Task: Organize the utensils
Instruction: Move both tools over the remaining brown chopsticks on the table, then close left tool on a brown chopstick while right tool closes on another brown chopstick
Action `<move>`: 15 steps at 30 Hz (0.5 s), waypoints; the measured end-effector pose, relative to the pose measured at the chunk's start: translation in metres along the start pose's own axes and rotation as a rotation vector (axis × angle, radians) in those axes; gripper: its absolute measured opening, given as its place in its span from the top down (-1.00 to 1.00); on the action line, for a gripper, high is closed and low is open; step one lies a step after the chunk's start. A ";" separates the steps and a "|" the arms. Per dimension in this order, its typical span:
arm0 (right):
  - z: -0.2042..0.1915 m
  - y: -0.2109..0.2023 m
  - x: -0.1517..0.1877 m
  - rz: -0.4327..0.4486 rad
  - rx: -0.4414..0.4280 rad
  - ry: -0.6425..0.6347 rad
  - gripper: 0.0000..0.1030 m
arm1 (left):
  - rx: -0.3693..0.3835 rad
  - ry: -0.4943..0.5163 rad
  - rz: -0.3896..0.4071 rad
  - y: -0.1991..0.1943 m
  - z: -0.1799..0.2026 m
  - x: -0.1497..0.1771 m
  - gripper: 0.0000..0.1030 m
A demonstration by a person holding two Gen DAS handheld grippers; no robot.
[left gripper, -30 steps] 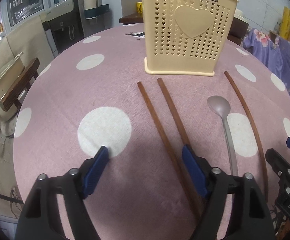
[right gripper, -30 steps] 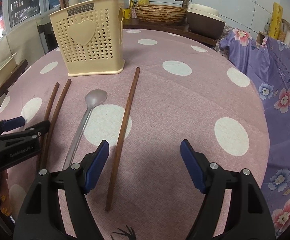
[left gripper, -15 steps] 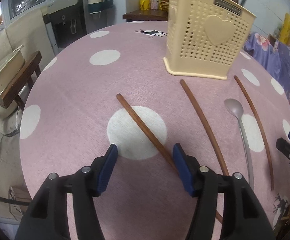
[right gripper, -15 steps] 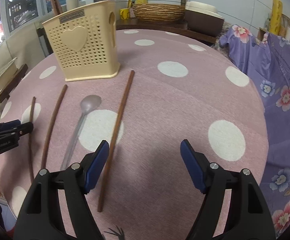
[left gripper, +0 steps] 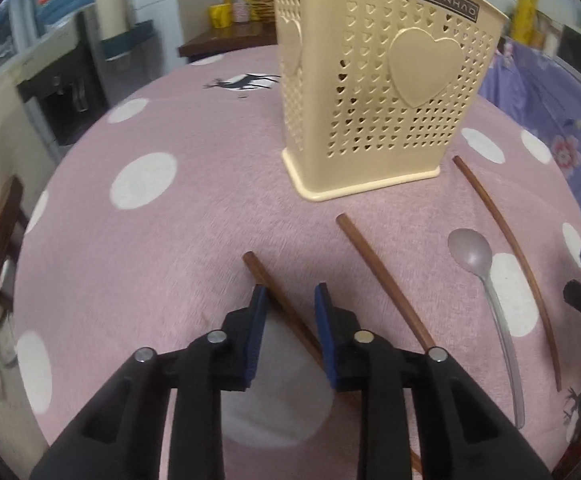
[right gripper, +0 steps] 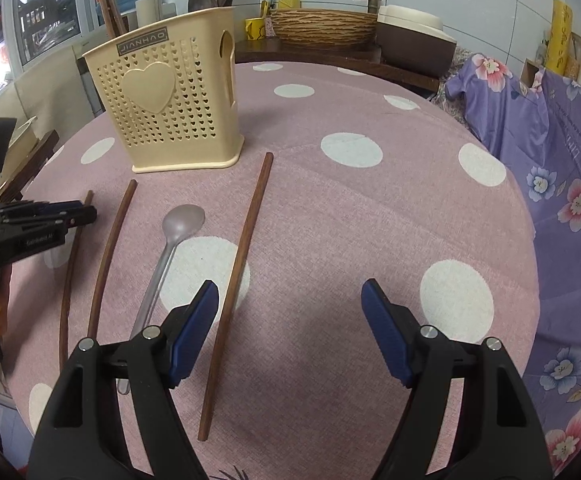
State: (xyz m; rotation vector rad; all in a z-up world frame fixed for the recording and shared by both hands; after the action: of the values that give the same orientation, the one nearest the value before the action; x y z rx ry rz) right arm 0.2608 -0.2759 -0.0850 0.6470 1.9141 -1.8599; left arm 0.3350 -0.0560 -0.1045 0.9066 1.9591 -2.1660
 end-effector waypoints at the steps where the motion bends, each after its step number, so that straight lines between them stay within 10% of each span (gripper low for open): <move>1: 0.000 0.000 -0.001 0.000 -0.001 -0.002 -0.43 | 0.017 0.018 -0.014 0.001 -0.002 -0.003 0.58; 8: -0.002 0.005 -0.017 0.029 0.001 -0.013 -0.43 | -0.023 -0.105 -0.013 -0.005 -0.018 0.002 0.63; 12: -0.010 0.023 -0.035 0.024 -0.011 -0.028 -0.28 | -0.111 -0.239 0.031 -0.024 -0.013 0.017 -0.15; 15: -0.020 0.038 -0.049 0.014 0.005 -0.053 -0.02 | -0.183 -0.284 0.083 -0.036 -0.005 0.022 -0.16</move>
State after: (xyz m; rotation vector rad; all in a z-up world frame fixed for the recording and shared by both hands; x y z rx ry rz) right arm 0.3232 -0.2583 -0.0871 0.6051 1.8675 -1.8554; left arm 0.3028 -0.0380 -0.0834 0.6034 1.9042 -1.9108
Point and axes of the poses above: each gripper's, at about its wrist camera, not at the fingertips, and y roughly the way its jaws point, z to its right, x to its underside, the point moved 5 cm from there along y, roughly the way its jaws point, and after that the axes turned 5 degrees about -z, right-handed, at the moved point
